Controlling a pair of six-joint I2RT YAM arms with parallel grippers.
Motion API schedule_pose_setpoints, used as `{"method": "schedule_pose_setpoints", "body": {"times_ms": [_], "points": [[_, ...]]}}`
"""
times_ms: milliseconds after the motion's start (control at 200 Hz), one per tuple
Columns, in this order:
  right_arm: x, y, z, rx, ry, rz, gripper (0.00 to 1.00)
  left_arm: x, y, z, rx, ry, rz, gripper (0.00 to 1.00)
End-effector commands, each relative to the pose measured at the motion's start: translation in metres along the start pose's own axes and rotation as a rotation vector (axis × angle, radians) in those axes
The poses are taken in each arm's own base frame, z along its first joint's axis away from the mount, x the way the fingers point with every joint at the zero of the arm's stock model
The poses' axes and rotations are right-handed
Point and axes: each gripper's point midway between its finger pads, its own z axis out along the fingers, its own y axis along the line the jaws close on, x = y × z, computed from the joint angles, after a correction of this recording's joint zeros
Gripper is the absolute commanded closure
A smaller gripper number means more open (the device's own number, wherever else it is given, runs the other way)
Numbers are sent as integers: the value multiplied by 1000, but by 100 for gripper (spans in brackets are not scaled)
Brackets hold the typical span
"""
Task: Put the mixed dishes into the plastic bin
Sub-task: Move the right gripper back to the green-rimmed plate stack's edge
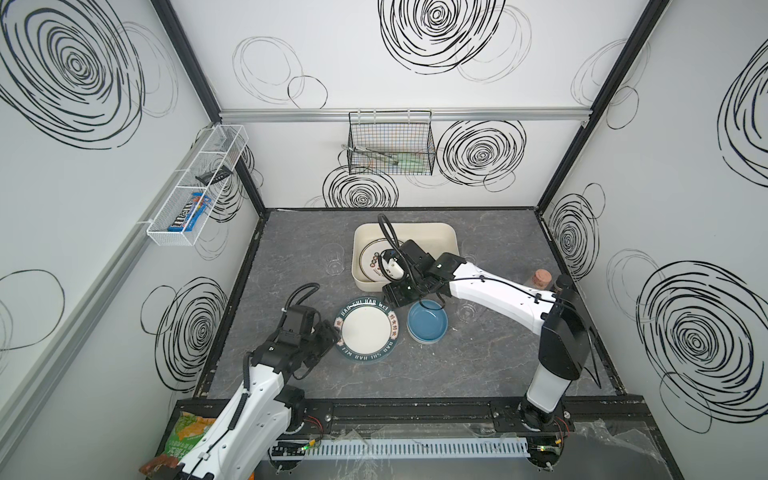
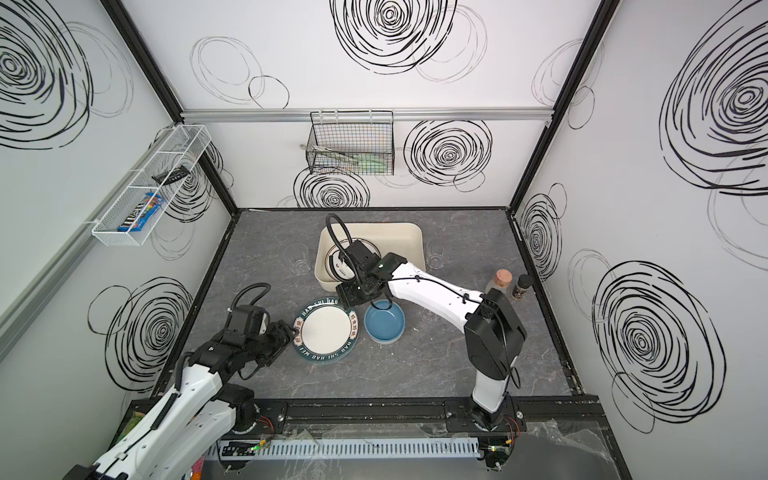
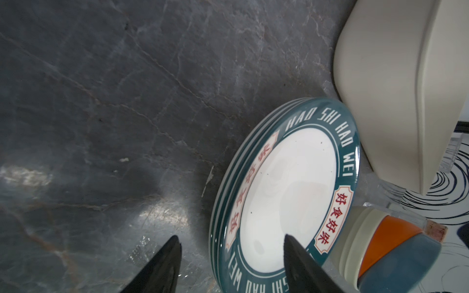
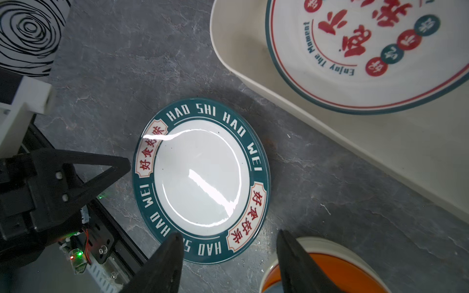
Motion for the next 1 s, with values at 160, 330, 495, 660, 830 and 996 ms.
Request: {"method": "schedule_pose_setpoints", "body": {"times_ms": [160, 330, 495, 660, 830, 996], "points": [[12, -6, 28, 78, 80, -21, 34, 4, -2, 7, 34, 10, 17, 34], [13, -6, 43, 105, 101, -33, 34, 5, -2, 9, 43, 15, 19, 36], [12, -9, 51, 128, 111, -40, 34, 6, -1, 12, 41, 20, 15, 37], [10, -9, 58, 132, 124, -48, 33, 6, 0, 14, 39, 23, 14, 38], [9, -9, 67, 135, 138, -54, 33, 7, 0, 15, 39, 26, 16, 39], [9, -10, 74, 134, 154, -56, 33, 7, 0, 16, 41, 28, 14, 40]]}}
